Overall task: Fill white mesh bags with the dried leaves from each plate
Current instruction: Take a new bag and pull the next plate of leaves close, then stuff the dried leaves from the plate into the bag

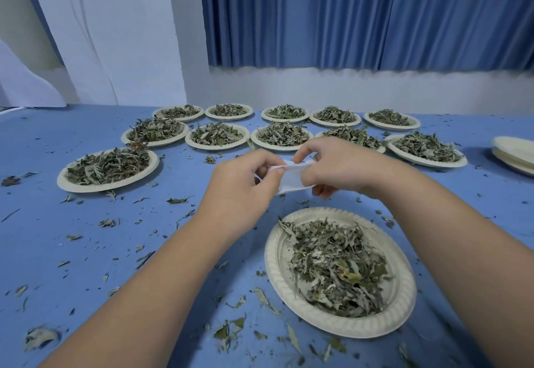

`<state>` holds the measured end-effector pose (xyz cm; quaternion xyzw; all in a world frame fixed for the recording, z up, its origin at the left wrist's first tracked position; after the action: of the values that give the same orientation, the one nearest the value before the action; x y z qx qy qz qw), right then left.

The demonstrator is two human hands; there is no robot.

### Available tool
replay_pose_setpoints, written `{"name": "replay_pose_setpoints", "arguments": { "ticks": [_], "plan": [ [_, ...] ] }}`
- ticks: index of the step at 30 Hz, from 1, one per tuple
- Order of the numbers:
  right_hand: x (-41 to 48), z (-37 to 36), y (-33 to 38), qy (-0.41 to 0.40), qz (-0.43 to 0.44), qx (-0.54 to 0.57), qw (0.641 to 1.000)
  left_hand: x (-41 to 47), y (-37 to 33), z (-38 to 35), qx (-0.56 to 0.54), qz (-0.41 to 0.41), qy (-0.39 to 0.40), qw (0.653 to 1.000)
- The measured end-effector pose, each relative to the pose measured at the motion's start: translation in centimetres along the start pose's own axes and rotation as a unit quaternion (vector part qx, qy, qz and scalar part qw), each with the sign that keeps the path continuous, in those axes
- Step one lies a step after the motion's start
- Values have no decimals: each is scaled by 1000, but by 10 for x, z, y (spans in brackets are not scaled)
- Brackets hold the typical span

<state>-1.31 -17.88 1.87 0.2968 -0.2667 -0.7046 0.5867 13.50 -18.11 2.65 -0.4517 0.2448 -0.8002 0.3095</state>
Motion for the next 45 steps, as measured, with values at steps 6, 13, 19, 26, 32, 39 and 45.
{"name": "replay_pose_setpoints", "arguments": {
  "ticks": [6, 13, 19, 26, 32, 39, 45],
  "plan": [
    [-28, 23, 5, 15, 21, -14, 1000, 1, -2, 19, -5, -10, -82, 997],
    [-74, 0, -3, -84, 73, -205, 972, 0, -2, 15, 93, -34, -83, 992],
    [-80, -45, 6, 6, 123, -345, 931, 1, 6, 6, 134, -44, -55, 989],
    [-81, -54, 7, 40, 139, -339, 929, 2, 11, 1, 131, -31, -35, 990],
    [-82, -50, 7, 42, 129, -364, 921, 2, 9, -2, 137, -37, -19, 990],
    [-88, -53, 7, 91, 120, -384, 911, 1, 11, -5, 142, -31, -7, 989],
    [-88, -29, 10, 78, 119, -359, 922, 1, 12, -5, 143, -23, -4, 989]
  ]
}}
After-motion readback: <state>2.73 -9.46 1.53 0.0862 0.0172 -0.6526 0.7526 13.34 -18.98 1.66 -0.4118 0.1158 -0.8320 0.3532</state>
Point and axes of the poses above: each hand's wrist, its own x-axis towards the middle knuckle, its own z-axis out of the back of the hand, y = z × x, the point moved 9 cm from there along x, towards the middle knuckle, and after that the axes turned 4 degrees about -z, right-handed, at the moved point
